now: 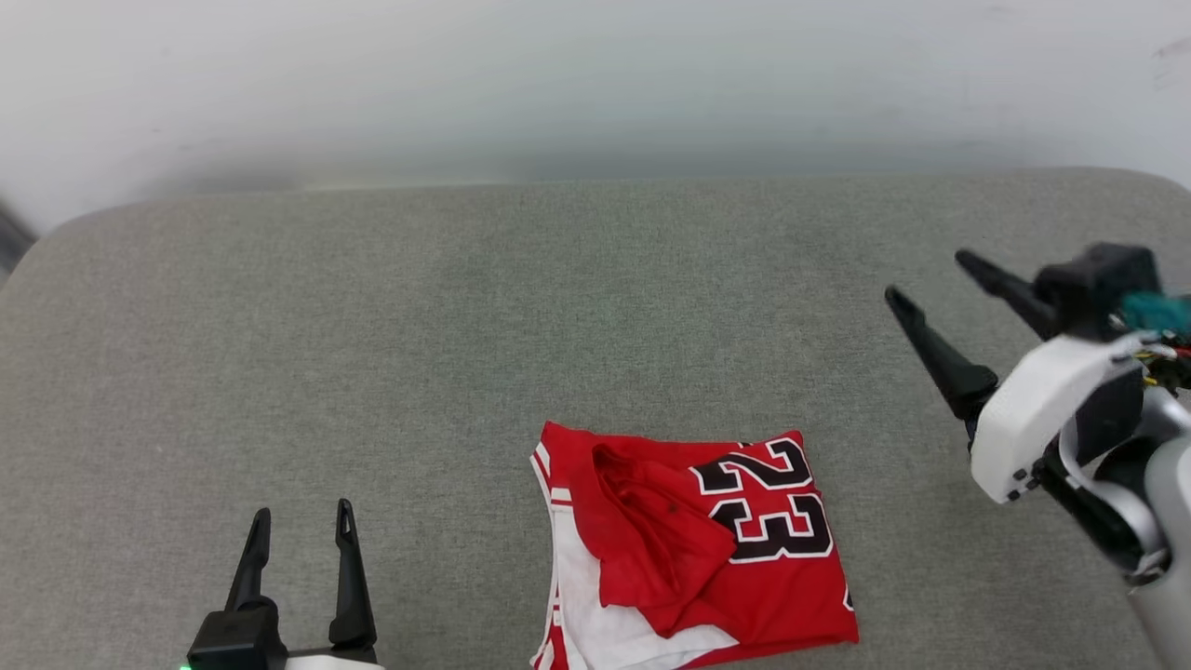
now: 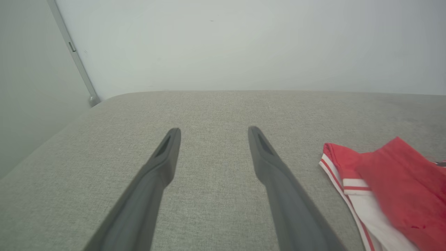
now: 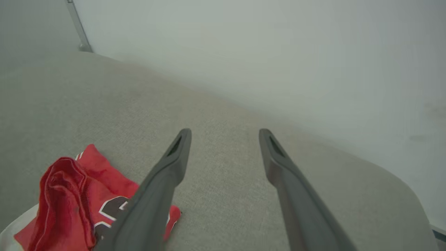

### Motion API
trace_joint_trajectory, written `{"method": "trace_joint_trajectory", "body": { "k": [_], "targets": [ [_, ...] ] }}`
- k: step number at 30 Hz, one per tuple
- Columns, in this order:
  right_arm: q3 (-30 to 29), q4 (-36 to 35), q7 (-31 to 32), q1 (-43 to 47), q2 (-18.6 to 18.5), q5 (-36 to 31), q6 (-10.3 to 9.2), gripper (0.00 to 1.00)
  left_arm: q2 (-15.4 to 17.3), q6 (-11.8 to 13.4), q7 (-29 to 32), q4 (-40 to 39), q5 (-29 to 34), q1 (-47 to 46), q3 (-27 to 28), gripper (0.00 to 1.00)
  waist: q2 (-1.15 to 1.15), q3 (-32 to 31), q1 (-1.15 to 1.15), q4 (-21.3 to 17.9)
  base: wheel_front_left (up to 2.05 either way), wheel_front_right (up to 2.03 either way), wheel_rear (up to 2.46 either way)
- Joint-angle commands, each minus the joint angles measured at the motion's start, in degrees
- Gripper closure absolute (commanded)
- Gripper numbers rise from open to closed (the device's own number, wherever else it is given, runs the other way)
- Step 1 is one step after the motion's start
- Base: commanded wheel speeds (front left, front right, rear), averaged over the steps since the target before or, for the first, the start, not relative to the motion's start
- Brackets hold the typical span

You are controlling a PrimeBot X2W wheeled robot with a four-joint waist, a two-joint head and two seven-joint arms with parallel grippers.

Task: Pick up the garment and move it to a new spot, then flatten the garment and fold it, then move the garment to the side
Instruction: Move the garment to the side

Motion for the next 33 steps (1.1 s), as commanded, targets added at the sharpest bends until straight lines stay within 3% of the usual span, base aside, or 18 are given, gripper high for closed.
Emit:
{"method": "trace_joint_trajectory", "body": {
  "k": [1,5,6,11,20,30,31,32,33],
  "targets": [
    [1.53,0.33,4.61,-1.55,-2.13,3.79,-0.04,0.00,-0.05,0.01,-0.13,-0.04,-0.19,-0.81,-0.23,0.00,0.00,0.44,0.00,0.14,0.00,0.00,0.00],
    [5.07,2.08,19.80,-2.99,-7.16,17.79,-0.04,0.00,-0.05,0.10,-0.13,0.06,-0.43,-1.59,-0.70,0.00,0.00,1.57,0.00,0.58,0.00,0.00,0.00],
    [5.07,2.08,19.80,-2.99,-7.16,17.79,-0.04,0.00,-0.05,0.10,-0.13,0.06,-0.43,-1.59,-0.70,0.00,0.00,1.57,0.00,0.58,0.00,0.00,0.00],
    [7.09,3.90,31.01,-1.74,-10.13,30.53,-0.04,0.00,-0.05,0.09,-0.13,0.12,-0.85,-3.22,-1.20,0.00,0.00,3.47,0.00,1.40,0.00,0.00,0.00],
    [9.56,8.98,31.55,-1.26,-4.51,37.64,-0.04,0.00,-0.04,-0.35,-0.13,0.22,-0.83,-6.65,-2.49,0.00,0.00,7.60,0.00,3.74,0.00,0.00,0.00],
    [18.61,16.20,30.46,0.79,-3.02,34.98,-0.07,0.00,-0.05,0.49,-0.13,0.38,-1.63,-8.61,-4.25,0.00,0.00,10.12,0.00,6.17,0.00,0.00,0.00],
    [19.19,16.69,29.57,0.61,-3.18,34.39,-0.09,0.50,-0.05,0.57,-0.13,0.39,-1.65,-8.64,-4.32,0.00,0.00,10.12,0.00,6.28,0.00,0.00,0.00],
    [19.52,17.11,28.56,0.23,-3.23,34.01,-0.09,0.82,-0.05,0.50,-0.13,0.41,-1.66,-8.64,-4.33,0.00,0.00,10.07,0.00,6.35,0.00,0.00,0.00],
    [19.93,17.54,27.78,-0.23,-3.15,34.04,-0.09,1.00,-0.05,0.60,-0.13,0.42,-1.65,-8.59,-4.34,0.00,0.00,9.95,0.00,6.38,0.00,0.00,0.00]
  ]
}}
